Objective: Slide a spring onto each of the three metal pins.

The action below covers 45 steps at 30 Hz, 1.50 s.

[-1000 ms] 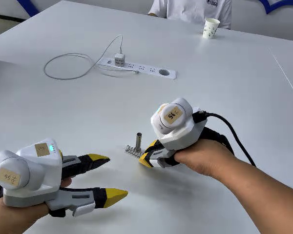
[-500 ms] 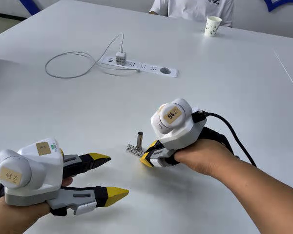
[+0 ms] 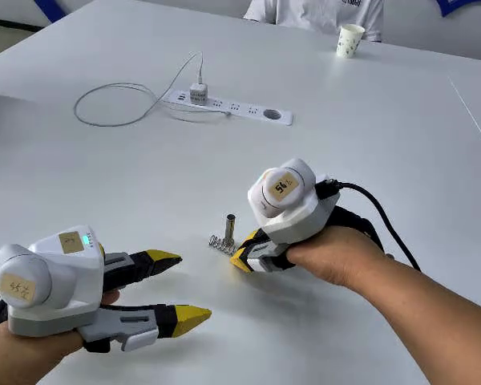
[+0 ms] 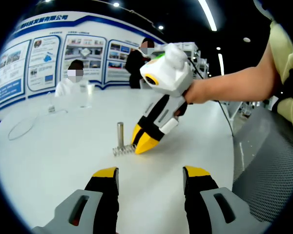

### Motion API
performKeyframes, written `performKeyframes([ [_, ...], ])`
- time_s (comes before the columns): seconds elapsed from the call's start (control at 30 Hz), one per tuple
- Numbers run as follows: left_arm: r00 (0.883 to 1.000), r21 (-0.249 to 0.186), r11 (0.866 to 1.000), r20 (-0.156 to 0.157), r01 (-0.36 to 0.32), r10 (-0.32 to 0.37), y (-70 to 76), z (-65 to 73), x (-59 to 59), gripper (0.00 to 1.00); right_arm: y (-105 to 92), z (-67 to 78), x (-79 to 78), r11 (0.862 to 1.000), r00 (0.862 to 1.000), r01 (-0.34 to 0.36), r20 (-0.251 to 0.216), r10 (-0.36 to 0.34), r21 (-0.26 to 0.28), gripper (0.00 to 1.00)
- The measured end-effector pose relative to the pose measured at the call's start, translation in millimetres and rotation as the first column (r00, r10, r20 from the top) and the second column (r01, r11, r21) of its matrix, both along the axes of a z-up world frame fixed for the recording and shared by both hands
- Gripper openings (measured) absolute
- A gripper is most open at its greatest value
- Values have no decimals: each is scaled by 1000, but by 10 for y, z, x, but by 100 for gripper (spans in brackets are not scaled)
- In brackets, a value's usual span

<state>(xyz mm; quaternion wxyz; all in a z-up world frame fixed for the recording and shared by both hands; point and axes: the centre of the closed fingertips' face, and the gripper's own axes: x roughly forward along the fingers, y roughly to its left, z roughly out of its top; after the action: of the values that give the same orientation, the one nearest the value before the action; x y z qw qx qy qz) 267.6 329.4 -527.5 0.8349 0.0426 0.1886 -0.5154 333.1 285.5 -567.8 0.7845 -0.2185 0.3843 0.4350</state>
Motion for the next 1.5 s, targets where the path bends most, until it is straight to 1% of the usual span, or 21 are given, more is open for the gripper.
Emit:
performKeyframes([
  [0.27, 1000, 0, 1000, 2, 4, -4, -17, 11, 5, 54, -43, 8, -58, 1000, 1000, -6, -9, 6, -9, 11],
  [0.6, 1000, 3, 1000, 4, 17, -17, -62, 9, -16, 53, -112, 60, -153, 1000, 1000, -17, -15, 17, -22, 11],
  [0.77, 1000, 2, 1000, 7, 24, -24, -83, 18, -21, 53, -165, 63, -227, 999, 999, -30, -18, 29, -36, 11],
  [1.23, 998, 5, 998, 15, 55, -55, -174, 41, -46, 53, -288, 165, -413, 997, 998, -54, -14, 54, -53, 11],
  [1.5, 996, 7, 997, 19, 82, -82, -236, 44, -74, 53, -345, 162, -525, 994, 997, -77, -25, 75, -76, 11],
])
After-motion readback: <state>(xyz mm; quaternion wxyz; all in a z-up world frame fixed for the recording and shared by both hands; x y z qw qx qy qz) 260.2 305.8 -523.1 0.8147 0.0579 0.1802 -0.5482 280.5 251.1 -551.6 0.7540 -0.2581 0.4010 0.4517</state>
